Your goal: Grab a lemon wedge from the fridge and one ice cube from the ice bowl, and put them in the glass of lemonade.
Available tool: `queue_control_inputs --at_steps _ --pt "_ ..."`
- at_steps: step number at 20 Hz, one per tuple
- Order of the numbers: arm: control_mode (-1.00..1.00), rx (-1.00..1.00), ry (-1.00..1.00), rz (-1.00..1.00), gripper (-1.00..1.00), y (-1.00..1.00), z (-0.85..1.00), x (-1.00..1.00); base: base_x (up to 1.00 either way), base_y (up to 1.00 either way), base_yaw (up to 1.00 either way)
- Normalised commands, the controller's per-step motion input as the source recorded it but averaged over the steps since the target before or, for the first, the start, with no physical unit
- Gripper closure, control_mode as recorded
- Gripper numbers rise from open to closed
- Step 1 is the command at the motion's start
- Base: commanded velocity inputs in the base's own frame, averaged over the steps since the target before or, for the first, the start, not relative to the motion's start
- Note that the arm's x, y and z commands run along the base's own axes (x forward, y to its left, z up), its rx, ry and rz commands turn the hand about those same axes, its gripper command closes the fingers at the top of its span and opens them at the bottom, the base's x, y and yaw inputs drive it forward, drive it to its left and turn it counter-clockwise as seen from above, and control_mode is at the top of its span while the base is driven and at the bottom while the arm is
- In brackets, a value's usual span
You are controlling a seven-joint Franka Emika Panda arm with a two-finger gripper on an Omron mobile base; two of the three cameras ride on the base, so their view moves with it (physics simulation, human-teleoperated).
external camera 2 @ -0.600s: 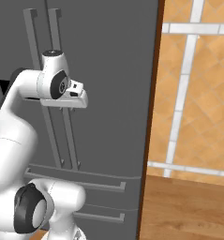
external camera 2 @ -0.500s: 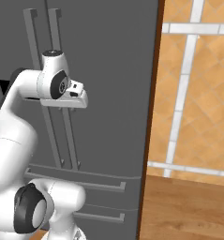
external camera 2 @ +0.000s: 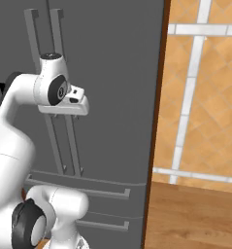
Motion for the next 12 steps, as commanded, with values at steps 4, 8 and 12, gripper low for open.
queue_control_inputs --at_steps 4,8,12 --pt "-1.0 0.0 0.03 0.0 -1.0 0.0 -0.21 -0.44 0.0 0.0 0.0" --pt "-1.0 0.0 0.12 0.0 -1.0 0.0 -0.38 -0.4 0.0 0.0 0.0" --pt "1.0 0.0 0.0 0.0 -1.0 0.0 0.0 0.0 -0.34 0.07 0.01"
